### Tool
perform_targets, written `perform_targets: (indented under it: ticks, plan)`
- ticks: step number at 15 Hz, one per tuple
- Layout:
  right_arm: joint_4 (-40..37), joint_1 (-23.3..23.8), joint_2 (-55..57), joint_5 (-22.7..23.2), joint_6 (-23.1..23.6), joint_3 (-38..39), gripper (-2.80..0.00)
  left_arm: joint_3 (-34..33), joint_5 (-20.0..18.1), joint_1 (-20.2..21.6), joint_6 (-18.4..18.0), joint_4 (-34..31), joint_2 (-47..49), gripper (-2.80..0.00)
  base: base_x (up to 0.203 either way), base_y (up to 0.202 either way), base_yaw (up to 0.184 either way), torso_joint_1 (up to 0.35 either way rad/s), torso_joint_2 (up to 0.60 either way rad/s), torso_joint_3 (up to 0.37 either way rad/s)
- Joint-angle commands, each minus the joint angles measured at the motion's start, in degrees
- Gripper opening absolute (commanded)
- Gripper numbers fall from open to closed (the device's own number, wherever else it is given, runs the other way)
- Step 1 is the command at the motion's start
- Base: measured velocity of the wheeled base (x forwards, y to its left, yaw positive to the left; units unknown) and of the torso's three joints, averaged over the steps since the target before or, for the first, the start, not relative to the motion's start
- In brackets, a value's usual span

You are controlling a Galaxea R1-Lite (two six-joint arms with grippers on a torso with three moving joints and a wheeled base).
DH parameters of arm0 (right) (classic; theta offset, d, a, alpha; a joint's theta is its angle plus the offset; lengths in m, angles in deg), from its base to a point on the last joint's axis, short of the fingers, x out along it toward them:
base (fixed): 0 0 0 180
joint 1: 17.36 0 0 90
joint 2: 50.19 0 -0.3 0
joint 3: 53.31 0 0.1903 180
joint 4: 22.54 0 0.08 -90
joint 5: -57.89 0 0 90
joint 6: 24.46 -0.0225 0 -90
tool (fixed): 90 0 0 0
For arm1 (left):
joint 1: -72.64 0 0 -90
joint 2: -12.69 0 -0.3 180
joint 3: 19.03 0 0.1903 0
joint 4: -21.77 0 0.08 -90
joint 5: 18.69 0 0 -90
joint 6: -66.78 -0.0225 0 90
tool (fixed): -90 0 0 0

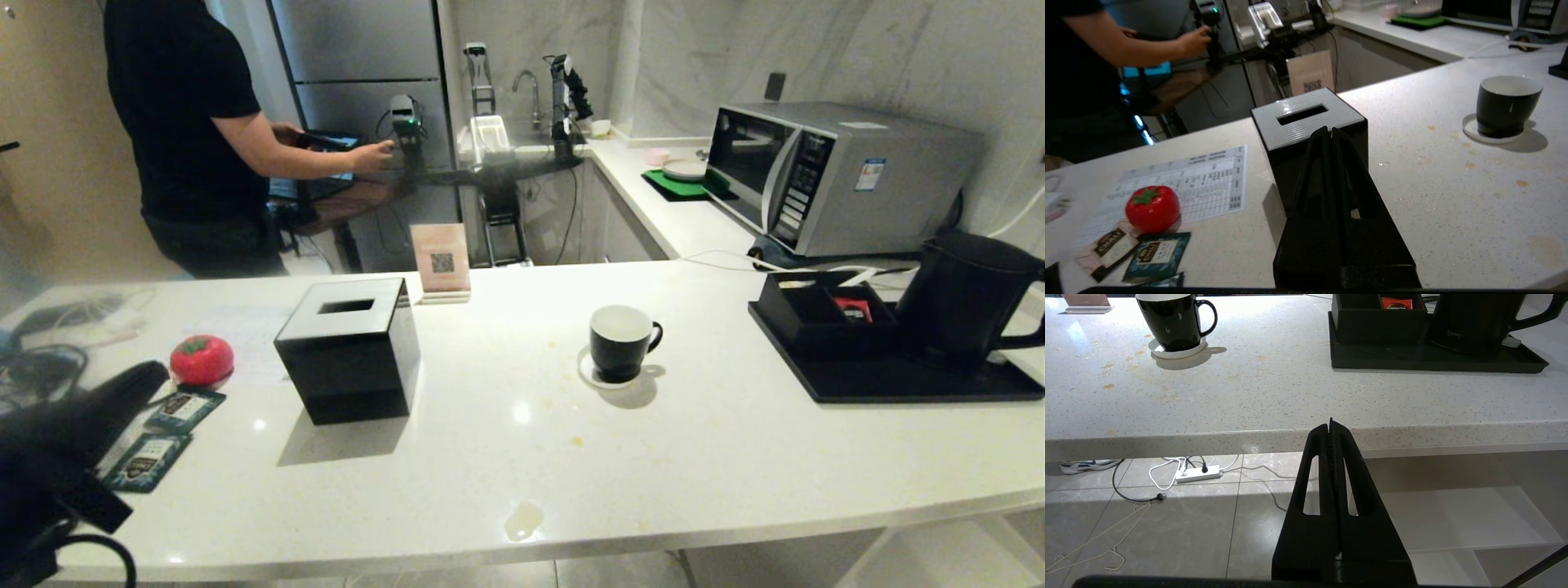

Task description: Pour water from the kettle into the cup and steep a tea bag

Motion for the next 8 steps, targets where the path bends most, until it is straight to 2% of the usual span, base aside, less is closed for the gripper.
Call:
perform_targets:
  ticks: [1, 4, 8]
  plan:
    - [0.0, 0.0, 0.1, 0.0, 0.0, 0.0, -2.8, -1.5, 1.1, 0.1, 0.0, -3.4, -12.7, -2.8, 0.0, 0.0, 0.0, 0.0, 0.0, 0.0]
    - [0.0, 0.0, 0.1, 0.0, 0.0, 0.0, -2.8, -1.8, 5.9, 0.2, 0.0, -11.8, -24.3, -2.8, 0.0, 0.0, 0.0, 0.0, 0.0, 0.0]
    - [0.0, 0.0, 0.1, 0.0, 0.0, 0.0, -2.8, -1.9, 13.7, 1.9, 0.0, -18.6, -33.2, -2.8, 0.0, 0.0, 0.0, 0.0, 0.0, 0.0]
